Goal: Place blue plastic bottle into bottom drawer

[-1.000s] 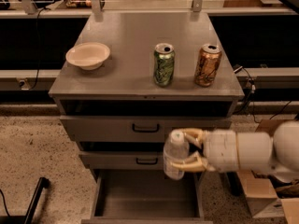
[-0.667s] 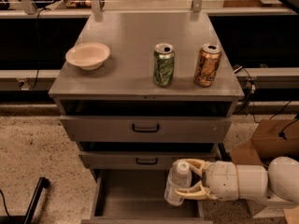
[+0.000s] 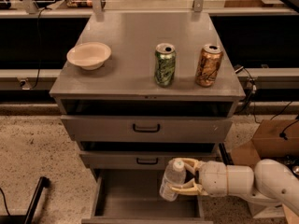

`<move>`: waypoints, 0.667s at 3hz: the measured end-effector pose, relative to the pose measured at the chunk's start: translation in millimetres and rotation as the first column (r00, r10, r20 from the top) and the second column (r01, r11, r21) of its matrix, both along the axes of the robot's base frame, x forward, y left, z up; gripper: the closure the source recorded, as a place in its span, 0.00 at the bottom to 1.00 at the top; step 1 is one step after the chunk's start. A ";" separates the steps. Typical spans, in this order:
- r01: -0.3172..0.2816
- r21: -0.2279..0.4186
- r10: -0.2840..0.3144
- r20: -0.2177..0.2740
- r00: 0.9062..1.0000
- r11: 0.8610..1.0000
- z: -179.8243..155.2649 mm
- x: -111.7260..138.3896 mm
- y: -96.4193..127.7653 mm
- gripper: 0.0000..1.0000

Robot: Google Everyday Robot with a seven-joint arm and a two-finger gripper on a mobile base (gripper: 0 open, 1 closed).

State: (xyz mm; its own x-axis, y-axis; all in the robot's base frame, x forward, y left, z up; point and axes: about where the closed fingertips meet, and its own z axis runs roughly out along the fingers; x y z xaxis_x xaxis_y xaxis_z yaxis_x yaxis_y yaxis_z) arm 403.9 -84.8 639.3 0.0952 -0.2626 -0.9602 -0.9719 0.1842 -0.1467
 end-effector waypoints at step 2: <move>-0.064 0.018 0.060 0.177 0.982 0.998 -106.4 45.2 16.6 1.00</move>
Offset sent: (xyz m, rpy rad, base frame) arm 0.0594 0.0164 -0.1705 -0.0112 -0.2958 0.0885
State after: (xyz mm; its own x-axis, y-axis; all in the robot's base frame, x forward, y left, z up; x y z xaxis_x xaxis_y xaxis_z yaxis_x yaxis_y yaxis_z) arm 449.1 -68.2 532.9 0.2784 -0.2285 -0.9329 -0.9409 0.1302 -0.3127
